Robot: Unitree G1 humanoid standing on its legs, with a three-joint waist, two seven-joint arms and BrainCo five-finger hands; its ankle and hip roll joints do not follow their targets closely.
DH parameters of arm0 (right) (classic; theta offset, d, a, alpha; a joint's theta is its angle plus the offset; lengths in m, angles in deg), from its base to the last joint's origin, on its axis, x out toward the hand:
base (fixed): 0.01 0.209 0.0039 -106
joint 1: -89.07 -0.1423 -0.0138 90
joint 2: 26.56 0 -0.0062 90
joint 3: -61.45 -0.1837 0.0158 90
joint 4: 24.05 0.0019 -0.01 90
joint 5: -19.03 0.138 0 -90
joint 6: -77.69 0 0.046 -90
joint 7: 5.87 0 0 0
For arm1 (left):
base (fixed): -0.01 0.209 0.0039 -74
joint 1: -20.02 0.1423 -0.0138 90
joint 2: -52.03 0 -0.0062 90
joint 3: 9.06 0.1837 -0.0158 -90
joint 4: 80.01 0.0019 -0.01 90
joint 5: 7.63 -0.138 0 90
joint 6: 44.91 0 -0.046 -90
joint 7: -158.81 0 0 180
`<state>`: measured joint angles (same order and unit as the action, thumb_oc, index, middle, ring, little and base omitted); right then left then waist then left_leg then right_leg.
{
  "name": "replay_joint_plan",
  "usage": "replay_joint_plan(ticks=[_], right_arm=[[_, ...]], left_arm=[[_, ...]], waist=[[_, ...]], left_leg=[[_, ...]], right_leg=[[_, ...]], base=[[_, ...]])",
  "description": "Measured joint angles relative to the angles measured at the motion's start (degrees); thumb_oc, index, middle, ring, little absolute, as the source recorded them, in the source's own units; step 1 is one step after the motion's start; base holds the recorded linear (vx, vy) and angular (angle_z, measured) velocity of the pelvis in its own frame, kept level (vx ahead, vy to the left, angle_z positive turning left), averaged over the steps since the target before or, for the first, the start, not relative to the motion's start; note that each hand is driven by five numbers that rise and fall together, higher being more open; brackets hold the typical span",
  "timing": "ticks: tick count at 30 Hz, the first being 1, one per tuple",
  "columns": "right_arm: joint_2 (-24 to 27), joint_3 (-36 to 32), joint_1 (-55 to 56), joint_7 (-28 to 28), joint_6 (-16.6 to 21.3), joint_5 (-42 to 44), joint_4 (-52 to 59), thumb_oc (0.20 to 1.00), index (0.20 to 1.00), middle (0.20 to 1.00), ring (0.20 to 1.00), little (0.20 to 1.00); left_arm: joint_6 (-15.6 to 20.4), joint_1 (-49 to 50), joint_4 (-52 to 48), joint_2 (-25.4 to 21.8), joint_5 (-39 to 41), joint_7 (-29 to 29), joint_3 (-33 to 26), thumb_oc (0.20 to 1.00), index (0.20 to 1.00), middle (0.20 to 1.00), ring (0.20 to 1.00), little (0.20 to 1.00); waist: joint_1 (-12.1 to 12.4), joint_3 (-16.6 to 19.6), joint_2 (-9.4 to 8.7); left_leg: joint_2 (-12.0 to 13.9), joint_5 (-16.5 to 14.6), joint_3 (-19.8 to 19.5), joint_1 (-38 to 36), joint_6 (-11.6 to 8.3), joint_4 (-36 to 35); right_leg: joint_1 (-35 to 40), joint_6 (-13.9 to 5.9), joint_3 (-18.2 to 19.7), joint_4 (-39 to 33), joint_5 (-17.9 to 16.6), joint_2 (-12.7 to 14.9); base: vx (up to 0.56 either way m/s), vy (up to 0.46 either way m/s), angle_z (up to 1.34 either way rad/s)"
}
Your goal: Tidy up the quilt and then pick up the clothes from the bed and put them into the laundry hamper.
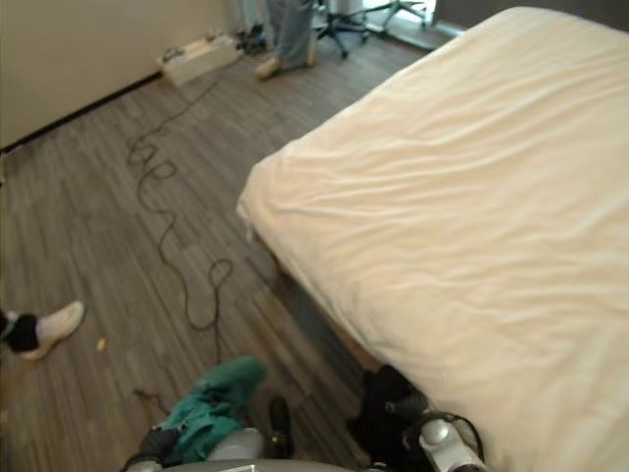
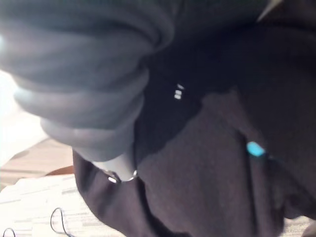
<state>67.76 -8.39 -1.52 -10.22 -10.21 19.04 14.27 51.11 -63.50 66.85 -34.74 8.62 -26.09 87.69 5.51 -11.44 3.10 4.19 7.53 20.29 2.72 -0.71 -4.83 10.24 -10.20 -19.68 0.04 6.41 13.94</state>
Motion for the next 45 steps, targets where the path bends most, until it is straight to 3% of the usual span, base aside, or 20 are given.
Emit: replay_joint_plan(ticks=[1, 2, 3, 5, 6, 7, 8, 10, 11, 15, 21, 24, 27, 30, 34, 38, 40, 42, 43, 45], right_arm=[[-2.54, -5.79, 4.90, -1.47, 0.19, 0.02, 4.55, 0.200, 0.200, 0.200, 0.200, 0.200], [-2.56, -6.81, 7.07, -1.85, 0.06, -0.06, 5.31, 0.200, 0.200, 0.200, 0.200, 0.200], [-2.35, -10.84, 10.29, -1.98, -0.49, -0.16, 4.65, 0.200, 0.200, 0.200, 0.200, 0.200], [-1.38, -12.60, 14.94, -3.89, -2.17, -0.17, 3.59, 0.200, 0.200, 0.200, 0.200, 0.200], [-1.27, -12.52, 15.59, -4.15, -2.26, -0.16, 3.58, 0.200, 0.200, 0.200, 0.200, 0.200], [-1.49, -11.12, 15.43, -5.61, -2.07, 0.13, 3.26, 0.200, 0.200, 0.200, 0.200, 0.200], [-2.00, -10.31, 12.87, -5.68, -1.58, 0.25, 3.76, 0.200, 0.200, 0.200, 0.200, 0.200], [-2.77, -9.95, 7.75, -6.59, -0.95, 1.10, 1.38, 0.200, 0.200, 0.200, 0.200, 0.200], [-3.08, -8.84, 2.89, -6.91, 0.21, 2.73, -1.12, 0.200, 0.200, 0.200, 0.200, 0.200], [-6.99, -3.69, -1.48, -0.16, -1.26, 5.63, -15.27, 0.200, 0.200, 0.200, 0.200, 0.200], [-5.59, -3.36, -0.31, 1.98, -1.39, 5.67, -16.55, 0.200, 0.200, 0.200, 0.200, 0.200], [-6.12, -2.13, -0.41, 1.89, -1.46, 5.87, -16.08, 0.200, 0.200, 0.200, 0.200, 0.200], [-6.41, -1.33, -0.69, 1.29, -0.64, 9.93, -16.84, 0.200, 0.200, 0.200, 0.200, 0.200], [-8.31, 3.36, -4.31, 2.02, 0.29, 14.46, -16.87, 0.200, 0.200, 0.200, 0.200, 0.200], [-8.90, 3.76, -4.29, 2.23, 0.32, 14.48, -16.98, 0.200, 0.200, 0.200, 0.200, 0.200], [-10.35, 2.24, -1.45, 1.99, 0.13, 13.87, -18.35, 0.200, 0.200, 0.200, 0.200, 0.200], [-10.86, 2.24, -0.87, 1.53, 0.30, 13.99, -19.17, 0.200, 0.200, 0.200, 0.200, 0.200], [-10.85, 1.11, -1.40, 0.98, 0.62, 14.00, -17.17, 0.200, 0.200, 0.200, 0.200, 0.200], [-10.12, -0.45, -2.24, 0.22, 0.98, 14.04, -14.78, 0.200, 0.200, 0.200, 0.200, 0.200], [-9.87, -0.73, -3.40, -0.58, 1.16, 14.04, -13.93, 0.200, 0.200, 0.200, 0.200, 0.200]], left_arm=[[-1.19, -3.30, 3.67, -0.56, -4.01, -0.34, -2.79, 0.200, 0.200, 0.200, 0.200, 0.200], [-1.57, -4.92, 4.02, -0.58, -5.31, -0.52, -3.07, 0.200, 0.200, 0.200, 0.200, 0.200], [-0.95, -4.64, 2.71, 0.48, -7.27, -1.38, -3.00, 0.200, 0.200, 0.200, 0.200, 0.200], [-1.10, -4.79, 2.38, 1.50, -8.63, -2.13, -1.79, 0.200, 0.200, 0.200, 0.200, 0.200], [-0.97, -5.04, 1.61, 1.69, -8.61, -2.40, -1.71, 0.200, 0.200, 0.200, 0.200, 0.200], [-1.25, -5.83, 1.04, 0.47, -8.58, -4.35, 2.18, 0.200, 0.200, 0.200, 0.200, 0.200], [-1.11, -6.91, 0.92, -1.70, -8.75, -4.50, 2.85, 0.200, 0.200, 0.200, 0.200, 0.200], [-1.45, -9.81, 1.19, -3.34, -9.21, -5.14, 2.99, 0.200, 0.200, 0.200, 0.200, 0.200], [-2.20, -11.40, 2.23, -4.44, -10.46, -5.38, 4.56, 0.200, 0.200, 0.200, 0.200, 0.200], [-2.39, -12.11, 10.83, -1.89, -20.84, 2.61, 11.59, 0.200, 0.200, 0.200, 0.200, 0.200], [-2.22, -6.76, 10.77, 1.51, -20.85, 3.19, 10.65, 0.200, 0.200, 0.200, 0.200, 0.200], [-1.37, -4.46, 9.97, 1.89, -18.47, 3.46, 7.68, 0.200, 0.200, 0.200, 0.200, 0.200], [-1.41, -8.45, 14.04, 2.14, -18.86, 0.89, 9.17, 0.200, 0.200, 0.200, 0.200, 0.200], [-1.73, -10.44, 16.17, 0.89, -19.25, -1.15, 10.57, 0.200, 0.200, 0.200, 0.200, 0.200], [-2.60, -11.37, 16.02, 1.00, -19.14, -1.20, 11.92, 0.200, 0.200, 0.200, 0.200, 0.200], [-3.93, -8.85, 16.41, 0.80, -19.13, -1.17, 10.66, 0.200, 0.200, 0.200, 0.200, 0.200], [-4.34, -8.44, 15.94, 0.32, -19.57, -1.19, 11.03, 0.200, 0.200, 0.200, 0.200, 0.200], [-4.87, -8.57, 15.23, -0.20, -19.88, -1.30, 11.86, 0.200, 0.200, 0.200, 0.200, 0.200], [-5.48, -9.66, 15.68, -0.36, -19.92, -1.24, 13.77, 0.200, 0.200, 0.200, 0.200, 0.200], [-5.75, -10.95, 15.49, -0.94, -21.52, -1.41, 17.19, 0.200, 0.200, 0.200, 0.200, 0.200]], waist=[[-2.97, 1.59, -2.57], [-4.25, 1.44, -3.91], [-3.90, 2.03, -2.44], [-4.95, 2.15, -2.52], [-5.66, 2.00, -2.37], [-7.48, 0.77, -1.18], [-8.19, -0.59, -0.90], [-8.67, -4.26, -3.40], [-8.59, -7.78, -3.27], [-5.76, -5.47, -1.87], [-3.65, 0.26, 0.79], [-0.85, 0.46, -1.27], [1.80, -0.96, -2.58], [5.01, -0.95, -5.63], [6.57, -1.07, -4.42], [7.42, 0.41, -6.69], [6.85, 1.09, -7.49], [5.07, 0.84, -7.40], [2.70, 0.64, -7.35], [0.85, 0.06, -6.26]], left_leg=[[-0.44, -7.23, 7.03, 3.37, -1.66, 3.14], [0.12, -7.07, 8.32, 3.72, 0.92, 6.23], [2.54, -5.15, 8.17, 3.20, 3.44, 9.68], [-1.06, -4.25, 4.72, 1.44, 3.18, 9.17], [-1.60, -4.04, 3.68, 1.04, 4.05, 8.61], [-2.11, -3.41, -3.74, 1.17, 4.62, 5.51], [-2.31, -1.39, -7.23, 1.39, 6.70, 1.92], [-4.84, 0.66, -13.12, 1.67, 6.35, 0.06], [-2.82, -2.45, -14.62, -2.00, 0.48, 0.08], [-2.42, -5.44, -14.85, -10.87, -0.35, -0.13], [-1.34, -5.10, -14.84, -10.52, -1.00, 0.19], [-2.88, -4.88, -15.91, -1.80, -2.74, 14.05], [-2.47, -2.19, -17.50, 9.92, -7.70, 36.26], [-1.64, -4.52, -9.51, 11.99, -5.53, 19.84], [-1.21, -0.87, -3.71, 11.89, -5.69, 3.37], [-1.94, -0.33, -2.08, 7.72, -1.88, 5.95], [-2.65, -2.00, -1.76, 5.77, 2.72, 6.42], [-3.92, -1.66, -2.42, 3.05, 4.77, 4.61], [-5.30, -1.84, -4.93, -0.49, 6.28, 2.21], [-6.20, -4.20, -7.84, -4.94, 5.63, 0.15]], right_leg=[[3.25, -0.38, -8.37, -2.94, -2.25, 1.50], [4.44, 0.50, -12.07, -1.82, -2.58, 2.03], [4.66, 0.50, -14.31, 2.93, -2.55, 1.38], [5.66, 1.19, -16.56, 16.97, -2.93, 5.10], [3.91, 2.05, -15.26, 24.08, -3.45, 7.36], [-4.66, 5.14, -0.57, 34.73, 2.78, 2.35], [-11.50, 4.31, 10.35, 32.56, 6.65, -4.53], [-19.71, 3.88, 19.86, 22.61, 7.92, -9.24], [-10.83, 6.93, 20.30, 4.08, -3.12, -12.17], [-1.32, 7.51, 15.42, 0.50, -2.70, -11.64], [-1.61, 8.02, 14.75, -0.34, -2.76, -12.65], [-2.34, 9.66, 13.33, -0.16, -3.79, -10.40], [-1.73, 12.65, 10.63, 0.33, -1.77, -10.11], [-1.00, 12.83, 10.77, -1.72, -1.60, -11.07], [2.05, 13.61, 10.04, -5.01, -1.28, -13.80], [6.37, 11.25, 10.68, -4.48, 3.46, -12.67], [0.63, 5.58, 8.31, 13.54, 7.66, -9.85], [-8.33, 0.19, 8.19, 34.72, 6.69, -6.96], [-13.76, -0.59, 8.83, 45.68, 6.21, -5.50], [-18.43, -0.12, 9.85, 45.98, 6.54, -6.50]], base=[[0.01, 0.406, 1.93], [0.01, 0.461, 2.54], [0.00, 0.434, 1.84], [-0.13, 0.535, 2.12], [-0.18, 0.339, 2.54], [-0.11, 0.231, 2.41], [-0.02, 0.168, 2.25], [0.07, 0.052, 1.55], [0.10, -0.019, 0.80], [0.13, -0.087, -0.11], [0.02, -0.111, -0.01], [-0.07, -0.169, 0.00], [0.34, -0.264, 0.26], [0.47, 0.011, -0.15], [0.51, 0.088, 0.06], [0.51, 0.072, -0.16], [0.47, 0.154, -0.14], [0.58, 0.148, 0.11], [0.49, 0.081, 0.57], [0.54, -0.024, 0.76]])
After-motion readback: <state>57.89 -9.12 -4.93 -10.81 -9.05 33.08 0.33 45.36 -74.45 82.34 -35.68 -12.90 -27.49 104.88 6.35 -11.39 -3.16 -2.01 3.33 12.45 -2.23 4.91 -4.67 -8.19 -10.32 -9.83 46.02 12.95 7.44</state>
